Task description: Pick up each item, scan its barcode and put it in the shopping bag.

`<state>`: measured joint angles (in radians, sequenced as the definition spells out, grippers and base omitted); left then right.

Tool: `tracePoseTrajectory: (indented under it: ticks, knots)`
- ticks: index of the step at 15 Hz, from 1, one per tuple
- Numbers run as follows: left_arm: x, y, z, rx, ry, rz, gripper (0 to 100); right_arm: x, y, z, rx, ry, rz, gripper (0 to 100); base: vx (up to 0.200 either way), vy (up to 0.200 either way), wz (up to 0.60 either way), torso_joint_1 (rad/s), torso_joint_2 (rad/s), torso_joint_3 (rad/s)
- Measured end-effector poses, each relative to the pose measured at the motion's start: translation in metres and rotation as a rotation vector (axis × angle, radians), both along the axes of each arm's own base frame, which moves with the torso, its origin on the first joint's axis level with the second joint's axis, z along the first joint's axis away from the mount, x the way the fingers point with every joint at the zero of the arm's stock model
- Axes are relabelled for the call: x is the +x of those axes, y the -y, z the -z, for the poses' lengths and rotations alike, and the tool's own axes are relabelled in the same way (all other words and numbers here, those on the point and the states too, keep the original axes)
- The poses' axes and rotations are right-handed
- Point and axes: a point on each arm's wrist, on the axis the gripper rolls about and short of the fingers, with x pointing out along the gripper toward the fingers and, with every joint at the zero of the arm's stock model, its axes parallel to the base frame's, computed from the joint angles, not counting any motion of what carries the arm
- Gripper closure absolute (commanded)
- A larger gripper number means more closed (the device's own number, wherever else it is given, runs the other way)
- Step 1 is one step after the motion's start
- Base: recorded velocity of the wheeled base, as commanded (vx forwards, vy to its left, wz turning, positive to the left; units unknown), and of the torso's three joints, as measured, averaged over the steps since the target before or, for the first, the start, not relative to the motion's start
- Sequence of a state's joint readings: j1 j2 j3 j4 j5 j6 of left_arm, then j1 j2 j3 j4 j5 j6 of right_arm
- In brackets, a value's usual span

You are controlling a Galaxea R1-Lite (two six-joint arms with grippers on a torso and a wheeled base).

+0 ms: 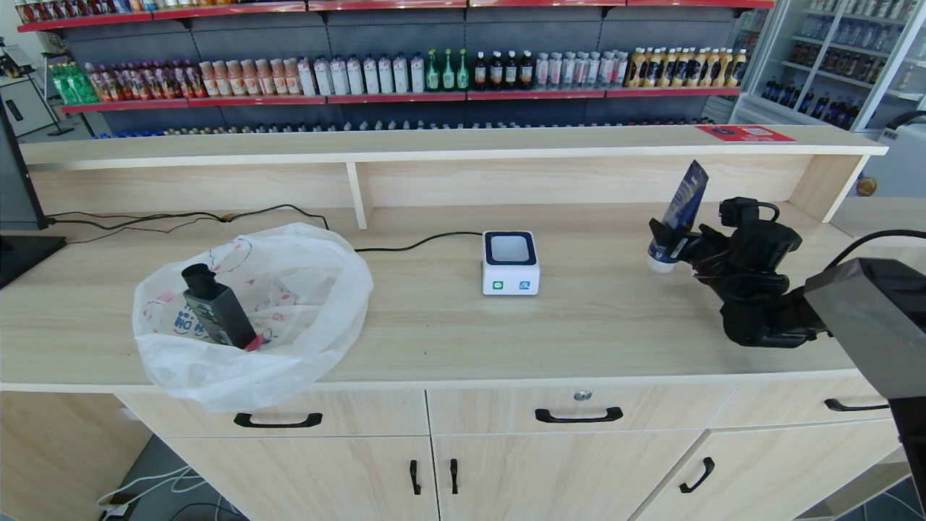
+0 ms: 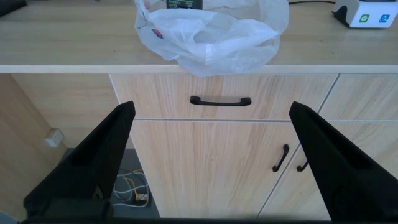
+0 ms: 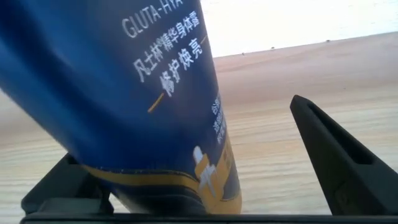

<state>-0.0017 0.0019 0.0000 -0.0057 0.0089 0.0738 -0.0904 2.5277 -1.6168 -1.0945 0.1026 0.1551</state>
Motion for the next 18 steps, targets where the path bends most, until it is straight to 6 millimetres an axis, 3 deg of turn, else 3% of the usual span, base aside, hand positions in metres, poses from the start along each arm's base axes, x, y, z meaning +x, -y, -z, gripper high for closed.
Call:
tracePoseTrajectory:
  ticks: [1,13,16,18]
  knots:
    - [0.000,0.000,0.000,0.000,0.000,0.000,0,0.000,0.001,0.000,0.000,0.005,0.003,100,0.000,0.000,0.00,0.000,0.00,0.000]
    - [0.000,0.000,0.000,-0.001,0.000,0.000,0,-0.002,-0.009,-0.026,-0.033,0.165,-0.074,100,0.000,0.000,0.00,0.000,0.00,0.000]
    - [0.000,0.000,0.000,-0.002,0.000,0.000,0,-0.022,-0.013,-0.032,-0.032,0.162,-0.098,100,0.000,0.000,0.00,0.000,0.00,0.000]
    - [0.000,0.000,0.000,-0.001,0.000,0.000,0,-0.050,-0.021,-0.037,-0.012,0.126,-0.118,100,0.000,0.000,0.00,0.000,0.00,0.000]
